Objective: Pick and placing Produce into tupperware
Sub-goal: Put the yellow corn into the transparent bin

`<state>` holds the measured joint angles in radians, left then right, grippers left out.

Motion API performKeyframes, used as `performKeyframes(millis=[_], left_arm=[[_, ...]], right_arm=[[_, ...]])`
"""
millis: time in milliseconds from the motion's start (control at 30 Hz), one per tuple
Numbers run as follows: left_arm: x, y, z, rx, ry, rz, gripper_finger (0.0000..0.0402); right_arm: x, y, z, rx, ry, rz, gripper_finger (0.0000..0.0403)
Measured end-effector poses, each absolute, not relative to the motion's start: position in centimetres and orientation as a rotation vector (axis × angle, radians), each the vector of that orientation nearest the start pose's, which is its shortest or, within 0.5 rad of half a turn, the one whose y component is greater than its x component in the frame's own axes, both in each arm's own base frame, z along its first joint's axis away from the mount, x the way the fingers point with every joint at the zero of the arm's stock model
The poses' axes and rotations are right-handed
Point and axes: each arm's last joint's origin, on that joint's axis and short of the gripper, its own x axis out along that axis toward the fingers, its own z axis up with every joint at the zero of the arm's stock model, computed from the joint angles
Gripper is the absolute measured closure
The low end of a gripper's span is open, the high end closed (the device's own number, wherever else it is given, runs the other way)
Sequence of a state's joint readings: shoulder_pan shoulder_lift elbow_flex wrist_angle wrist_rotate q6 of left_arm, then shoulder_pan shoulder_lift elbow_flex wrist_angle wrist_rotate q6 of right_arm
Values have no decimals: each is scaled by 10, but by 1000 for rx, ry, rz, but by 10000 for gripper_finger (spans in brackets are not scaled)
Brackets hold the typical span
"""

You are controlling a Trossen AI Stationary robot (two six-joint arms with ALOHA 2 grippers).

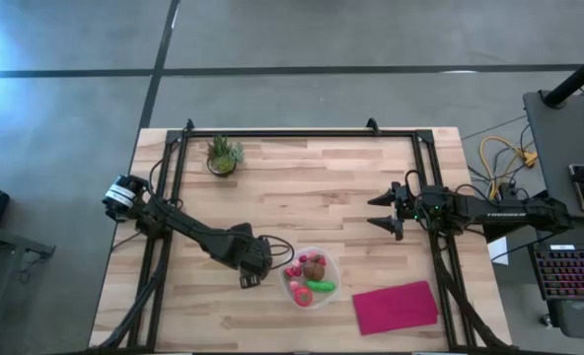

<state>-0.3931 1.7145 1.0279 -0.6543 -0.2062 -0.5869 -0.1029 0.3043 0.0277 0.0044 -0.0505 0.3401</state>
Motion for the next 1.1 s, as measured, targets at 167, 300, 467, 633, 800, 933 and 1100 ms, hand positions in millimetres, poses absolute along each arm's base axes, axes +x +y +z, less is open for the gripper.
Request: performKeyframes(millis=[167, 300, 467, 633, 800, 933, 1100], left_arm=[[287, -113, 163, -112, 1262, 214, 187], [290, -114, 167, -131, 1257, 193, 188], [297, -118, 184, -94, 1211, 126, 189], [310, -123, 210, -22, 1108, 25, 189], [326, -130, 232, 105, 949, -114, 189], [331, -133, 240, 177, 907, -166, 189], [338, -137, 242, 270, 776, -289, 189]], right_arm=[[113, -10, 147, 359, 260, -98, 76], [113, -10, 147, 359, 260, -98, 76], [113, -10, 147, 359, 260, -98, 76], [113, -10, 147, 359, 260, -98, 76], [113, -10, 147, 359, 260, -97, 76], [113, -10, 147, 359, 260, -98, 76], [113, -10, 147, 359, 260, -98, 76]])
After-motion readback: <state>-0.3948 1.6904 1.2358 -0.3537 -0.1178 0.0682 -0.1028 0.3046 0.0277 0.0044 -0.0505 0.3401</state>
